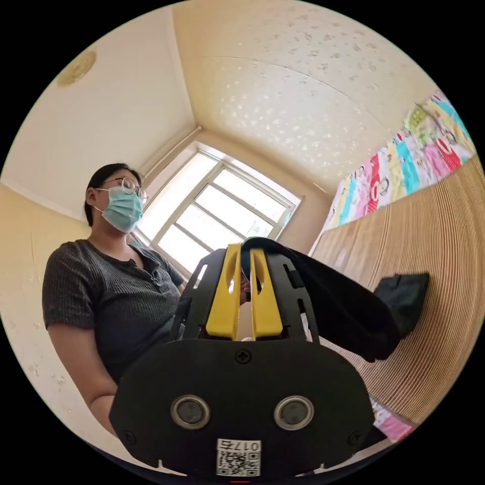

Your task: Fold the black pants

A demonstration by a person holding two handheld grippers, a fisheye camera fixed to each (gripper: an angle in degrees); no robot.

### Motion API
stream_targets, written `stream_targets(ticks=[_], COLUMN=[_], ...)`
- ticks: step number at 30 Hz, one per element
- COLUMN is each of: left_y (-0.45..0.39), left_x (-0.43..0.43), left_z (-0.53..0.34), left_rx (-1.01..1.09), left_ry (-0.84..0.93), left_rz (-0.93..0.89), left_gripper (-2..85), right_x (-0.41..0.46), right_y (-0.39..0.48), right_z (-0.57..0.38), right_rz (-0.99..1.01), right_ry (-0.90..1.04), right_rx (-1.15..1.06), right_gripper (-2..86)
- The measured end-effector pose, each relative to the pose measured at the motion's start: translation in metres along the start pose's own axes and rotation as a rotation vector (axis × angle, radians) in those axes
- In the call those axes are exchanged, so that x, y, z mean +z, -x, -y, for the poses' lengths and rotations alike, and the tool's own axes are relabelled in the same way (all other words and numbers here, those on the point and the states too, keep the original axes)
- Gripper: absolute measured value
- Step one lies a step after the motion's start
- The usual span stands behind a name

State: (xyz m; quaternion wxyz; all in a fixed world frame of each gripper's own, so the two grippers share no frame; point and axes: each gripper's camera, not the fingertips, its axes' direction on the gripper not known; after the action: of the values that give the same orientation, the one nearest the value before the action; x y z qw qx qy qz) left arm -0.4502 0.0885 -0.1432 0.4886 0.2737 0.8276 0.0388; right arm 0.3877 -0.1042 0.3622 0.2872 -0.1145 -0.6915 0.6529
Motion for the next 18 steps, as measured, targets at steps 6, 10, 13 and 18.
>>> stream_targets(ticks=[6,10,13,18], left_y=[-0.141,-0.157,-0.083,0.114], left_x=[0.038,0.052,0.061,0.077], left_z=[0.072,0.100,0.117,0.118], left_rx=[0.377,0.364,0.131,-0.262], left_ry=[0.036,-0.050,-0.064,0.020], left_rz=[-0.032,0.095,0.284,0.523], left_gripper=[2.1,1.8,1.4,0.5], right_x=[0.016,0.031,0.047,0.085], right_y=[0.117,0.148,0.103,-0.072], right_z=[0.039,0.060,0.080,0.105], right_rz=[0.066,-0.023,-0.282,-0.642], right_ry=[-0.026,-0.041,-0.013,0.147], right_rx=[-0.393,-0.475,-0.335,0.030], right_gripper=[1.5,1.6,1.6,1.6])
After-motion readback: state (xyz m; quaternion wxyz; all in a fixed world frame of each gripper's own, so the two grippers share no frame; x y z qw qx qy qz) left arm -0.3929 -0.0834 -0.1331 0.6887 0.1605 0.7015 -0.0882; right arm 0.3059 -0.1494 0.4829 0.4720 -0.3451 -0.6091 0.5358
